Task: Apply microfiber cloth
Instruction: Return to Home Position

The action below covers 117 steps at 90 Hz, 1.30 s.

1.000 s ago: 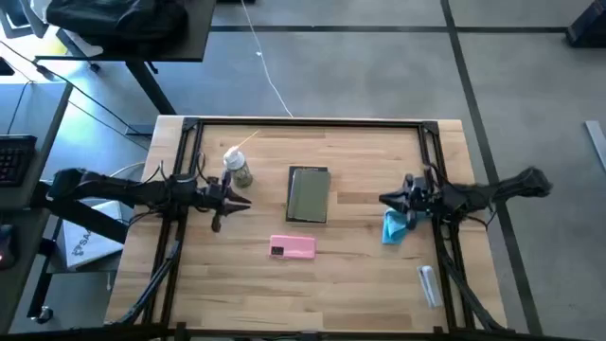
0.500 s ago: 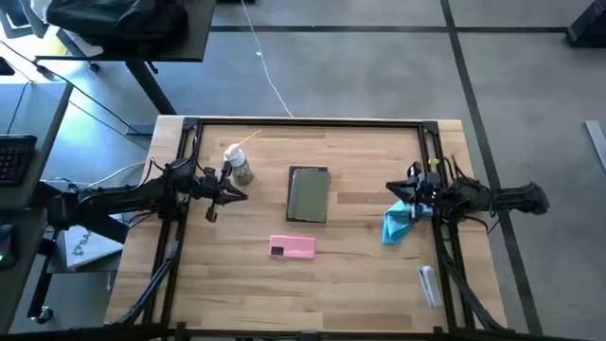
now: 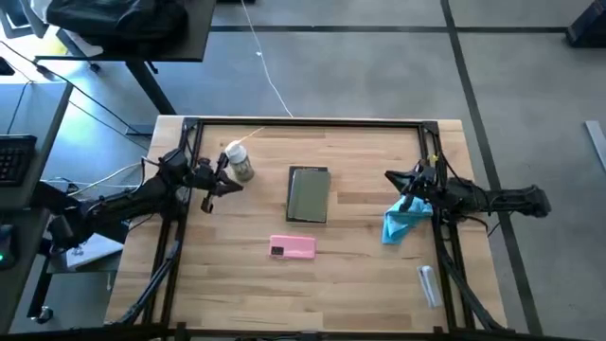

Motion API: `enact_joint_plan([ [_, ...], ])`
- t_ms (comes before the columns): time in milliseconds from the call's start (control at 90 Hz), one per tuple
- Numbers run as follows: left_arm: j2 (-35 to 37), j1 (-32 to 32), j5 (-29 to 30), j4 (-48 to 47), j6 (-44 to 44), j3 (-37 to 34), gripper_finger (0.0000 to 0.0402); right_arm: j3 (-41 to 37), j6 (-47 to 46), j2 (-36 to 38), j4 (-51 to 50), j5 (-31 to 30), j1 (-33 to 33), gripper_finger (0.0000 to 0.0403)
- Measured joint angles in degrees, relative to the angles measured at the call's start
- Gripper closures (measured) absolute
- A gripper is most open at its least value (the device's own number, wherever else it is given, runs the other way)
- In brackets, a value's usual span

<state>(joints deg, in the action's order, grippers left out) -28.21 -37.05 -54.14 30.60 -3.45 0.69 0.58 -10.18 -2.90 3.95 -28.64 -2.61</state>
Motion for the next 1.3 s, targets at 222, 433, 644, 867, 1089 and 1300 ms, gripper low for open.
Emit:
enact_joint_plan([
  [222, 0.2, 1.12, -0.68, -1.82, -0.22, 0.0, 0.0401, 0.04, 0.14, 0.0, -0.13, -0.02, 0.0, 0.0403],
  [433, 0.52, 6.5, -4.62, -2.96, 15.81, 0.0, 0.0401, 0.04, 0.14, 0.0, -0.2, -0.04, 0.0, 0.0403],
  [644, 2.67, 12.34, -1.14, -8.68, 13.8, 0.0, 0.0401, 0.07, 0.16, 0.0, -0.24, -0.04, 0.0, 0.0403],
  [867, 16.55, 15.53, 8.06, -17.16, 16.35, 0.0, 0.0401, 0.09, 0.16, 0.0, -0.26, -0.07, 0.0, 0.0403],
  [1089, 27.89, 20.24, 16.56, -26.22, 17.2, 0.37, 0.0401, 0.09, 0.15, -0.01, -0.17, -0.09, 0.0, 0.0402],
  [1300, 28.02, 25.63, 24.29, -27.7, 15.41, 0.44, 0.0401, 0.09, 0.16, -0.09, -0.17, 0.54, 0.0, 0.0402],
])
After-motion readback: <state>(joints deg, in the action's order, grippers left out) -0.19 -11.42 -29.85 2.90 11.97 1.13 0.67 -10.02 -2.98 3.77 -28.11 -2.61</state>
